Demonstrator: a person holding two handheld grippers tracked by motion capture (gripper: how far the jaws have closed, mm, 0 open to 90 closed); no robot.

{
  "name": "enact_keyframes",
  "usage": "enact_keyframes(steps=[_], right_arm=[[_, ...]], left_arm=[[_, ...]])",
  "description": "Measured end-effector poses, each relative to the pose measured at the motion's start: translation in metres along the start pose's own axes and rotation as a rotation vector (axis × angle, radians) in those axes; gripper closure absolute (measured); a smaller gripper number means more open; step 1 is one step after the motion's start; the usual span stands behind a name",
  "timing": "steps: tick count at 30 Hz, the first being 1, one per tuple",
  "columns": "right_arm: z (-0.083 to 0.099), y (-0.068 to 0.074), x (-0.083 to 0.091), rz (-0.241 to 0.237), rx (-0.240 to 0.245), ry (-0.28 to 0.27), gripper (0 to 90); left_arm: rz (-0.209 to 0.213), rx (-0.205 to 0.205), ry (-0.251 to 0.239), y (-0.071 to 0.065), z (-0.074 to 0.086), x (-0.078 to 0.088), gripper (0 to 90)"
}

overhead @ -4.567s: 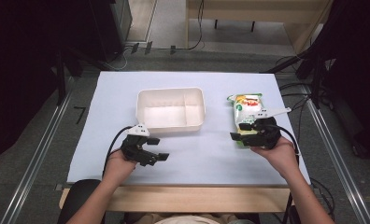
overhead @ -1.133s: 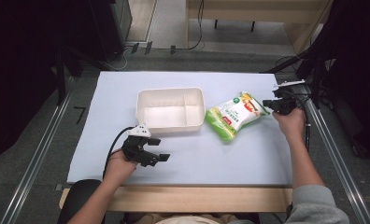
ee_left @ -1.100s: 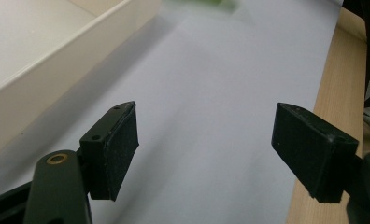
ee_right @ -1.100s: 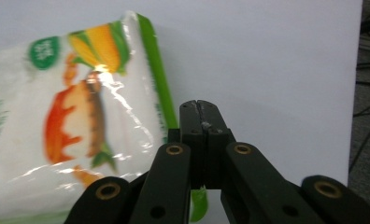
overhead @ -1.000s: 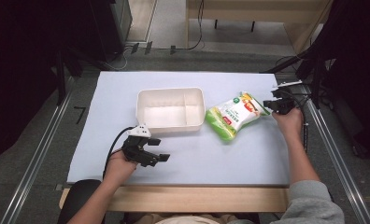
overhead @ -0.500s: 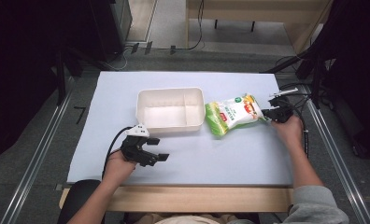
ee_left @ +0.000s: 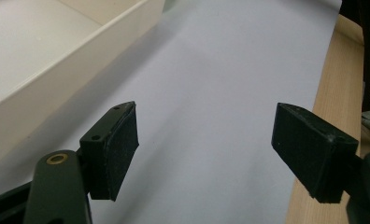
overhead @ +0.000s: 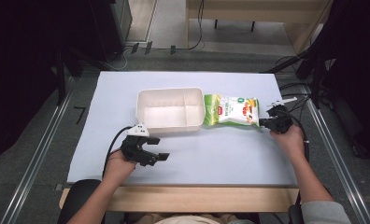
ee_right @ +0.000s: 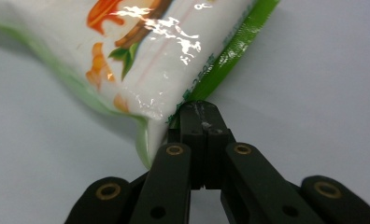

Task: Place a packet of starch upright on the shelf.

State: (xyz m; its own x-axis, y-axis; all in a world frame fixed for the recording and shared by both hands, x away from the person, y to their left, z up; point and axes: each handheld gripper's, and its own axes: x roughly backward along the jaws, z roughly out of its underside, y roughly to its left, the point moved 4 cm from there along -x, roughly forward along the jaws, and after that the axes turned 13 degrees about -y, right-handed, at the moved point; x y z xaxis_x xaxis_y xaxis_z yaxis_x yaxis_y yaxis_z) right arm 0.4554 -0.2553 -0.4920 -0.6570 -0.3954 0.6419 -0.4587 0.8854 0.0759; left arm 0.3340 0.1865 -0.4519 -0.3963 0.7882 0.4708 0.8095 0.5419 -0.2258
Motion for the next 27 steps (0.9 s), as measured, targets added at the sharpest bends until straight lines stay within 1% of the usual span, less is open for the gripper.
enact_keyframes(steps=[2, 4, 5, 6, 9, 10, 11, 13, 14, 15, 17, 19, 22, 25, 27], right_arm=[[0.003, 0.007, 0.003, -0.018, 0.005, 0.0, 90.0], [0.005, 0.012, 0.005, -0.024, 0.015, 0.0, 90.0], [0.008, 0.016, 0.008, -0.046, 0.008, 0.002, 90.0], [0.008, 0.016, 0.008, -0.046, 0.008, 0.002, 90.0], [0.008, 0.018, 0.011, -0.067, 0.015, 0.016, 90.0], [0.006, 0.016, 0.012, -0.059, 0.017, 0.013, 90.0], [0.002, 0.014, 0.014, -0.041, 0.013, 0.004, 90.0], [-0.008, 0.008, 0.017, -0.021, 0.013, -0.028, 90.0], [-0.023, 0.003, 0.019, -0.007, 0.0, -0.066, 90.0], [-0.023, 0.003, 0.019, -0.007, 0.0, -0.066, 90.0], [-0.038, 0.001, 0.018, 0.001, 0.001, -0.096, 90.0], [-0.052, -0.002, 0.013, 0.02, 0.001, -0.117, 90.0], [-0.065, -0.008, 0.0, 0.016, -0.024, -0.122, 90.0], [-0.073, -0.014, -0.016, 0.021, -0.039, -0.111, 90.0], [-0.076, -0.019, -0.025, 0.036, -0.046, -0.104, 90.0]], left_arm=[[0.001, -0.001, 0.002, 0.0, 0.0, 0.0, 23.5], [0.002, -0.004, 0.004, 0.0, 0.0, -0.001, 23.5], [0.007, -0.002, -0.004, 0.0, 0.0, -0.002, 23.6], [0.006, -0.003, -0.002, 0.0, 0.0, -0.001, 23.6], [0.0, -0.002, 0.001, 0.0, 0.0, -0.001, 23.5], [0.001, -0.003, 0.001, 0.0, 0.0, -0.001, 23.5], [0.002, -0.004, 0.0, 0.0, 0.0, -0.001, 23.5], [0.002, -0.002, 0.004, 0.0, 0.0, -0.002, 23.5], [0.0, -0.003, 0.006, 0.0, 0.0, -0.002, 23.5], [-0.003, -0.002, 0.006, 0.0, 0.0, -0.003, 23.5], [-0.001, -0.004, 0.01, 0.0, 0.001, -0.003, 23.6], [-0.004, -0.002, 0.007, 0.0, 0.001, -0.003, 23.5], [-0.004, -0.003, 0.003, 0.001, 0.001, -0.002, 23.5], [-0.003, 0.0, 0.005, 0.0, 0.001, -0.002, 23.5], [0.0, -0.002, 0.003, 0.0, 0.002, -0.002, 23.5]])
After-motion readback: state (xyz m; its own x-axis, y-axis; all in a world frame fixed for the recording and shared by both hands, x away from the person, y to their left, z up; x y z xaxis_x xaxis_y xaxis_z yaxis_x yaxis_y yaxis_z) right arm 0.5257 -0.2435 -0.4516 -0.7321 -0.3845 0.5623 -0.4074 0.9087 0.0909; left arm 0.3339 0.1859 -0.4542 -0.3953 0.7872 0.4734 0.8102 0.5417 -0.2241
